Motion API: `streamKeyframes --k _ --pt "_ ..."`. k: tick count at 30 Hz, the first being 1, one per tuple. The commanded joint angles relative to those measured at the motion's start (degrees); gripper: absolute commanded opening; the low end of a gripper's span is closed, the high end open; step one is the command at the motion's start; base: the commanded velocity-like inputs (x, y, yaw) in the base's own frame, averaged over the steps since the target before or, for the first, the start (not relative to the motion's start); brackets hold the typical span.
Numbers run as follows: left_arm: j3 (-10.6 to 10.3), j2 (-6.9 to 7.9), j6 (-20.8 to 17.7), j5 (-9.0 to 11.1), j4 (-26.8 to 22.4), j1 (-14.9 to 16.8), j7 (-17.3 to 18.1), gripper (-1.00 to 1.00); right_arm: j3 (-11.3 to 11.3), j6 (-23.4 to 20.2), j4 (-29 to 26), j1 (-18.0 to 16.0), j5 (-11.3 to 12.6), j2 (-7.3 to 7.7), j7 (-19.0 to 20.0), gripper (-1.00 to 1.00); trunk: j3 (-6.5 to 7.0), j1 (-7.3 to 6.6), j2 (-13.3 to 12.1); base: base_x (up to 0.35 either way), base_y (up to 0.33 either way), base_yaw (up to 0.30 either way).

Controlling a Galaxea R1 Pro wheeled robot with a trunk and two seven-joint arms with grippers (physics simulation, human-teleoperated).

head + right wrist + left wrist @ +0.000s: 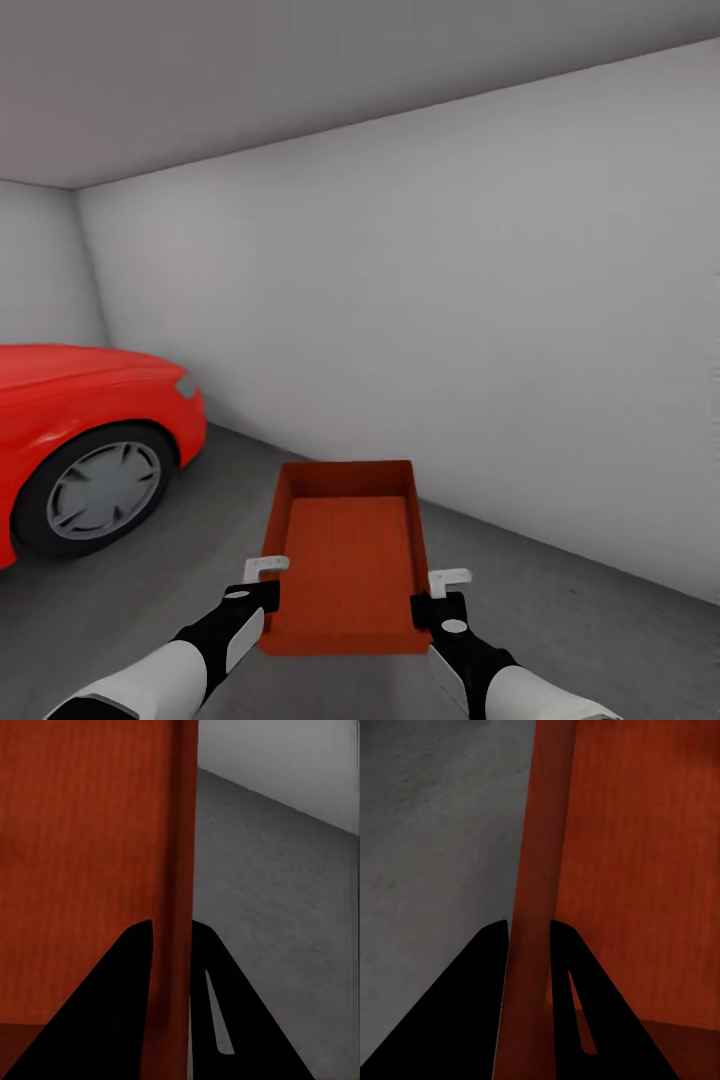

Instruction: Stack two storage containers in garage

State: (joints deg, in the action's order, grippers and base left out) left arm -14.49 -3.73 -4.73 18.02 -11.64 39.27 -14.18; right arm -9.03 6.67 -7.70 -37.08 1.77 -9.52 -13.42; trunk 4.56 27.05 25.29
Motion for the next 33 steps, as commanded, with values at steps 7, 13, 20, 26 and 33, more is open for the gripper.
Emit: streamKeyframes --k 7,13,20,26,33 --pt "1.1 1.01 1.9 -0.9 -0.3 0.0 -0.7 -1.00 0.9 0.0 0.1 0.0 0.6 -0.06 -0.1 -1.00 -0.02 0.05 0.0 0.322 0.104 -0.261" --pt "1.1 1.01 1.9 -0.9 -0.3 0.0 -0.7 -1.00 0.9 0.0 0.1 0.0 0.7 -0.06 -0.1 -1.00 -0.02 0.05 0.0 0.322 0.104 -0.261" --pt "1.2 1.01 1.9 -0.9 -0.3 0.0 -0.7 -1.00 0.9 0.0 0.1 0.0 0.7 -0.08 -0.1 -1.00 -0.02 0.05 0.0 0.322 0.104 -0.261" --pt "1.2 1.01 1.9 -0.9 -0.3 0.0 -0.7 -1.00 0.9 0.0 0.1 0.0 0.7 -0.06 -0.1 -1.00 -0.02 0.05 0.0 0.322 0.104 -0.261" --pt "1.1 1.01 1.9 -0.9 -0.3 0.0 -0.7 -1.00 0.9 0.0 0.1 0.0 0.7 -0.06 -0.1 -1.00 -0.02 0.05 0.0 0.322 0.104 -0.261"
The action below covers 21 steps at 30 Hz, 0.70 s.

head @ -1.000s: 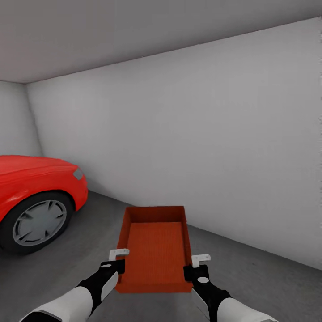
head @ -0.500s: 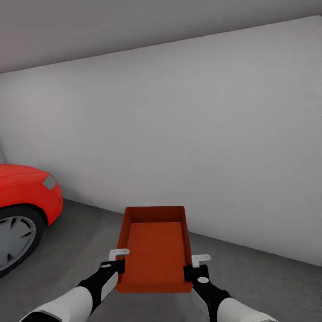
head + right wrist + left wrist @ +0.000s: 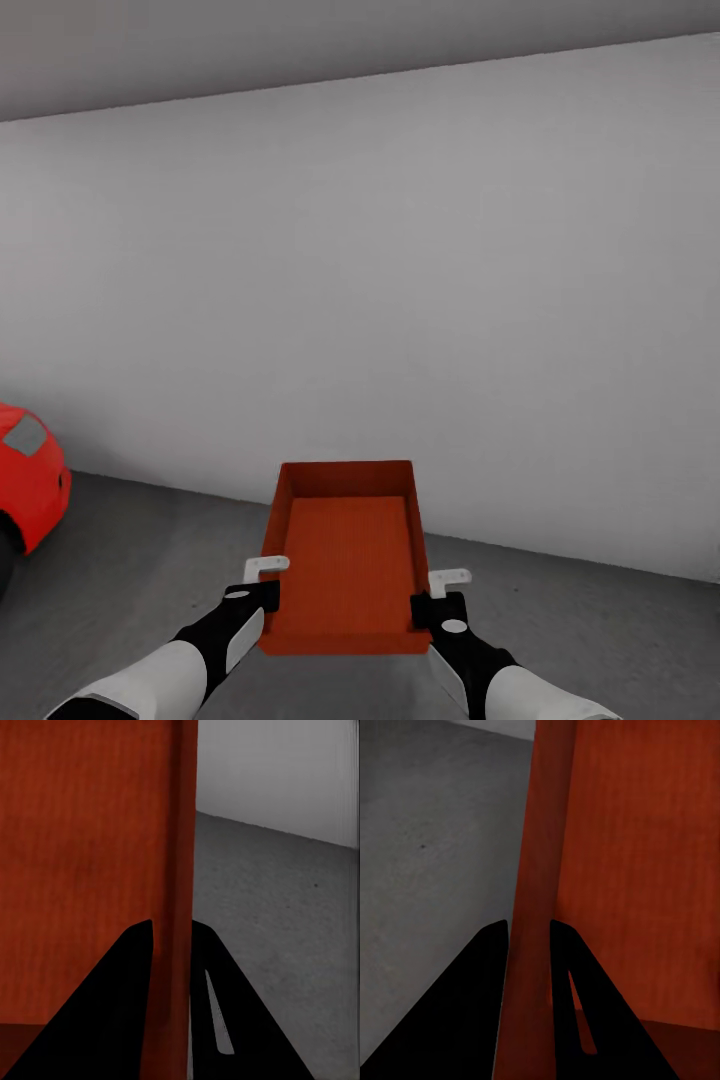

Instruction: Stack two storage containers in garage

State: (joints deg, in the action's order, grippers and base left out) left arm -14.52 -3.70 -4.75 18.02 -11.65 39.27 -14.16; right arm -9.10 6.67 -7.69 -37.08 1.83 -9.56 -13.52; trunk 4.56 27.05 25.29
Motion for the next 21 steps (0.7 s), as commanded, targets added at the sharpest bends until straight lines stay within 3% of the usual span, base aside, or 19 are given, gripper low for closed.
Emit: streamKeyframes --k 1,21 --pt "1.2 0.97 1.9 -0.9 -0.3 0.0 -0.7 -1.00 1.0 0.0 0.1 0.0 0.6 -0.02 0.0 -1.00 -0.02 0.05 0.0 0.322 0.104 -0.261" --pt "1.2 0.98 2.0 -0.9 -0.4 0.0 -0.7 -1.00 1.0 0.0 0.1 0.0 0.6 -0.02 0.0 -1.00 -0.02 0.05 0.0 0.322 0.104 -0.261"
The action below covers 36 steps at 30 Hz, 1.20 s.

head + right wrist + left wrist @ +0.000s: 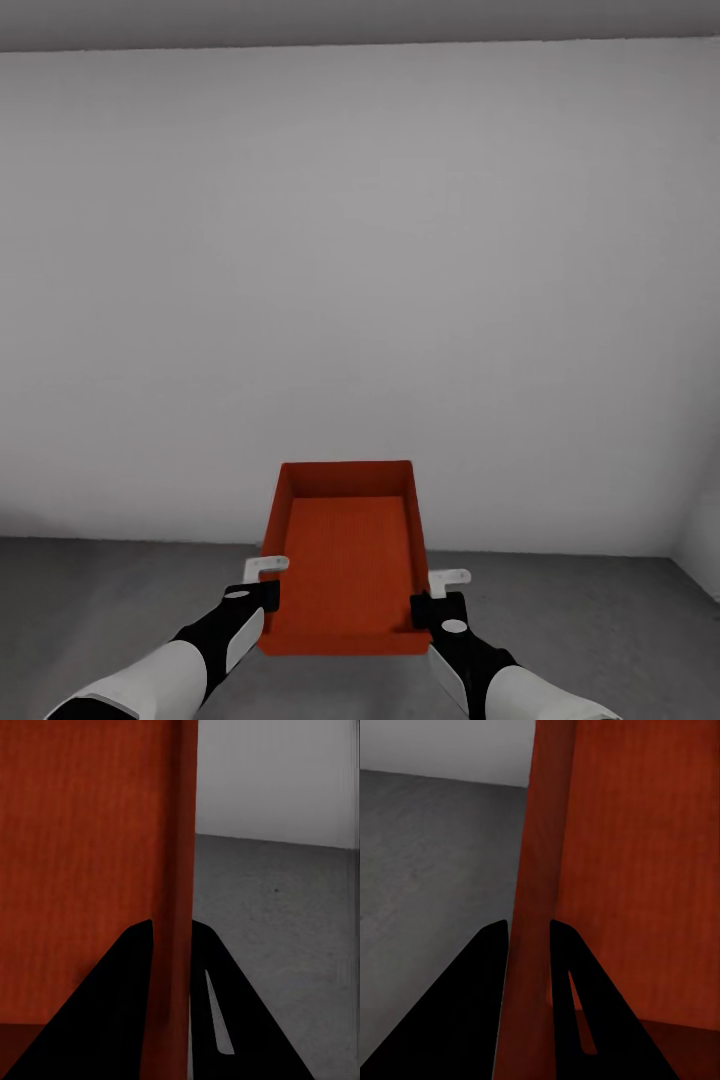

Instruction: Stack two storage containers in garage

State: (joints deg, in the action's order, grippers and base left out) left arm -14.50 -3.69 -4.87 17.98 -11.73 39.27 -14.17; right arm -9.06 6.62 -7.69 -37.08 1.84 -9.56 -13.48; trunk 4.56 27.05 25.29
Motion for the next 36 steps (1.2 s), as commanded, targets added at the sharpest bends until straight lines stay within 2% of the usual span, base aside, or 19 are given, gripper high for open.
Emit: streamKeyframes --k 1,11,29,36 --pt "1.2 0.97 2.1 -0.8 -0.3 0.0 -0.7 -1.00 1.0 0.0 0.1 0.0 0.6 -0.03 -0.1 -1.00 -0.02 0.05 0.0 0.322 0.104 -0.261" --pt "1.2 0.99 2.1 -0.8 -0.3 0.0 -0.7 -1.00 1.0 0.0 0.1 0.0 0.6 -0.05 -0.1 -1.00 -0.02 0.05 0.0 0.303 0.097 -0.253" --pt "1.2 0.87 2.1 -0.7 -0.3 0.0 -0.9 -1.00 1.0 -0.3 0.1 0.0 0.5 -0.06 0.1 -1.00 -0.04 0.05 0.0 0.010 0.003 -0.011" --pt "1.2 0.77 2.1 -0.7 -0.5 0.0 -0.9 -1.00 0.9 -0.5 0.1 0.0 0.5 0.01 0.3 -1.00 -0.55 0.05 0.0 0.000 0.000 0.000"
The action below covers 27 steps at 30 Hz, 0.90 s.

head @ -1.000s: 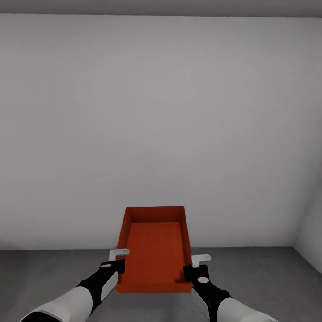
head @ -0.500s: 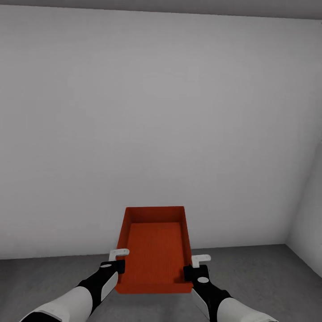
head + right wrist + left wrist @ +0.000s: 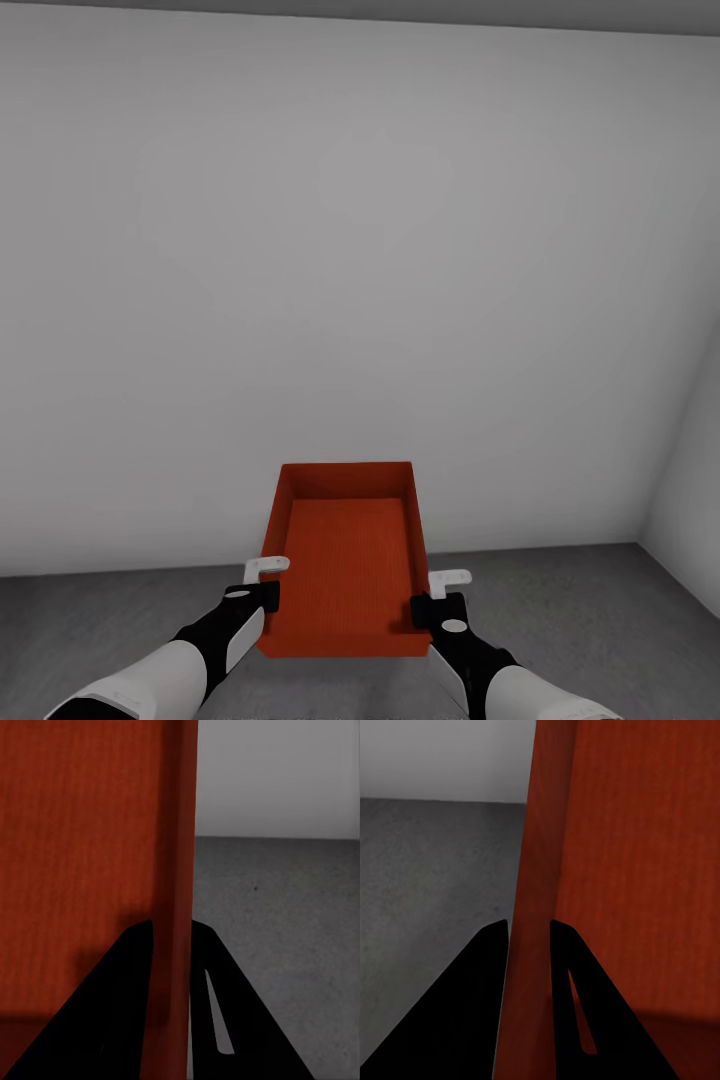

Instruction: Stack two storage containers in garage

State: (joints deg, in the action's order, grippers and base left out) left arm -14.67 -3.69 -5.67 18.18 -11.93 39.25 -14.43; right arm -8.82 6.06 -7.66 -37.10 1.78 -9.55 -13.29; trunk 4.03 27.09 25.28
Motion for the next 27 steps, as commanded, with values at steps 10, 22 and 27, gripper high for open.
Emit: streamKeyframes --k 10,22,27 --pt "1.4 0.73 2.9 -0.8 -0.3 0.0 -1.1 -1.00 0.7 0.0 0.1 0.0 0.6 -0.01 0.1 -1.00 -0.94 0.02 0.1 0.000 0.000 0.000" --pt "1.4 0.70 2.9 2.1 -0.3 0.0 -1.1 -1.00 0.7 0.1 0.1 0.0 0.6 0.06 0.0 -1.00 -2.75 0.90 1.7 0.000 0.000 0.000" --pt "1.4 0.70 2.9 2.2 -0.4 0.0 -0.9 -1.00 0.7 0.1 0.1 0.0 0.6 0.06 0.0 -1.00 -4.10 1.99 3.7 0.000 0.000 0.000"
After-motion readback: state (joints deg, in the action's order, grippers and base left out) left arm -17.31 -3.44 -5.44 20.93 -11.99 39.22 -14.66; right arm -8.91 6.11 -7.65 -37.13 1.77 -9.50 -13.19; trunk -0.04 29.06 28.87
